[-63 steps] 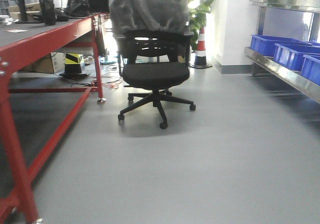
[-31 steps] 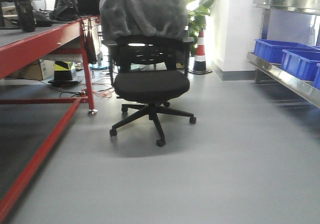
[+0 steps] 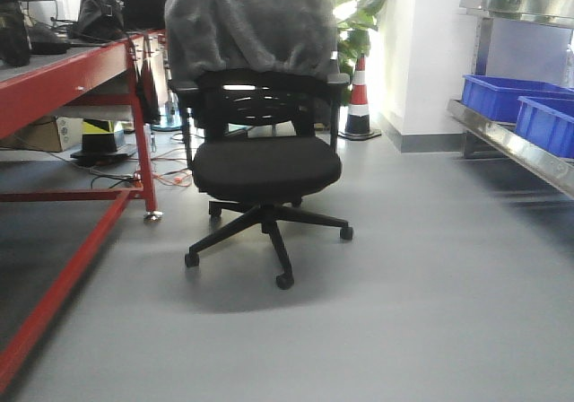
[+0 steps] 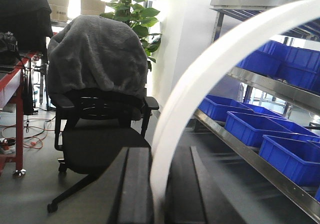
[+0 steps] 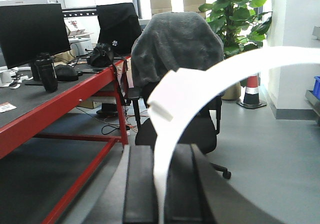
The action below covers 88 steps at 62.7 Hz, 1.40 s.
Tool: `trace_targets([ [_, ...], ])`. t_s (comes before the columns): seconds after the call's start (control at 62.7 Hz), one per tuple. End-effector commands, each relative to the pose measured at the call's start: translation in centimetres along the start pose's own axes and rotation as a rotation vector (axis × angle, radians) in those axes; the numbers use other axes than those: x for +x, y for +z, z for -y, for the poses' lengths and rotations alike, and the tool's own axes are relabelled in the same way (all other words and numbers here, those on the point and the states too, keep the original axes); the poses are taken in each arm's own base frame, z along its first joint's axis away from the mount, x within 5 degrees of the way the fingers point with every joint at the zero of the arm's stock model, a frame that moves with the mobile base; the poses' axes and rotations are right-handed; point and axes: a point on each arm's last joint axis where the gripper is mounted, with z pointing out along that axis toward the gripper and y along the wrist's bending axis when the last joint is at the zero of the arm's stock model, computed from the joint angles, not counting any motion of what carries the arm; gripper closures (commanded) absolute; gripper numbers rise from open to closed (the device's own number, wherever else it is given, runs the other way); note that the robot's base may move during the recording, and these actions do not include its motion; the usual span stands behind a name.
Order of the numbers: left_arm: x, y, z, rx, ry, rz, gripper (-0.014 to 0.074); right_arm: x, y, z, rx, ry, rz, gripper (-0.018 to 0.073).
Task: Grab PVC pipe and place in blue bin
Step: 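Hold both arcs while the base drives toward the blue bin shelving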
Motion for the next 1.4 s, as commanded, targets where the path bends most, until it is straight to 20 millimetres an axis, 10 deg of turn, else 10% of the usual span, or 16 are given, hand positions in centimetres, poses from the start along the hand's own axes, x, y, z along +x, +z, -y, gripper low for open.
trace_targets([
  [0.0,-0.32,-0.2,0.07,0.007,-0.01,0.029,0.0707,-0.17,-0.08,-0.03,-0.005,-0.016,0.023,0.0721],
  [1.389,-0.32,-0.2,0.07,0.007,-0.01,0.029,0.0707,-0.17,-0.08,-0.03,-0.005,-0.016,0.023,0.0721],
])
